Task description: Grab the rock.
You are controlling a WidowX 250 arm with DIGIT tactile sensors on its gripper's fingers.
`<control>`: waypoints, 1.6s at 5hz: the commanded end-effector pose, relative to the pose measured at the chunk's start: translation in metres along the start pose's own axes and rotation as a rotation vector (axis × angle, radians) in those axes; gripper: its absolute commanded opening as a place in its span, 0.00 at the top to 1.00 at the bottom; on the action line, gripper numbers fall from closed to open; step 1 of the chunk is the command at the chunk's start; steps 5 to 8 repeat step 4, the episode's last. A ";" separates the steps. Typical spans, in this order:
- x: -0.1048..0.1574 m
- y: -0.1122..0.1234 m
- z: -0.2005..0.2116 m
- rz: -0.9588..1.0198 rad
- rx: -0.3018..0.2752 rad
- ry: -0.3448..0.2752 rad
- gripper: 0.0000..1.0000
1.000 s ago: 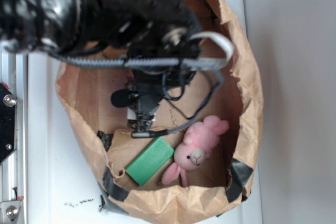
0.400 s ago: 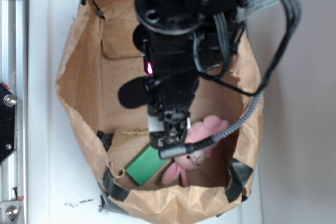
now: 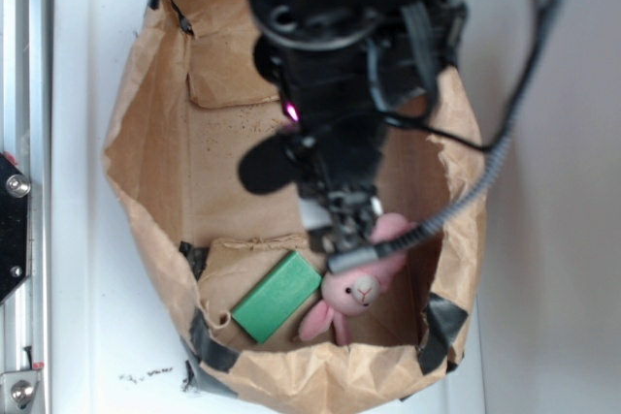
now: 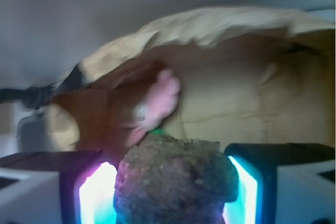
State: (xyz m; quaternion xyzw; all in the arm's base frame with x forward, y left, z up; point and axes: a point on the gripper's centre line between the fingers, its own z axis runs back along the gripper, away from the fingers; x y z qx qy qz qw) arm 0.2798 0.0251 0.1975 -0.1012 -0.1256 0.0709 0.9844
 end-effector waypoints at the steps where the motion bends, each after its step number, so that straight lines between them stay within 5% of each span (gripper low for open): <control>1: 0.002 -0.018 0.007 0.059 0.180 -0.097 1.00; 2: 0.005 -0.022 0.001 0.069 0.229 -0.050 1.00; 4: 0.013 -0.020 -0.008 0.063 0.208 0.010 1.00; 8: 0.013 -0.020 -0.008 0.063 0.208 0.010 1.00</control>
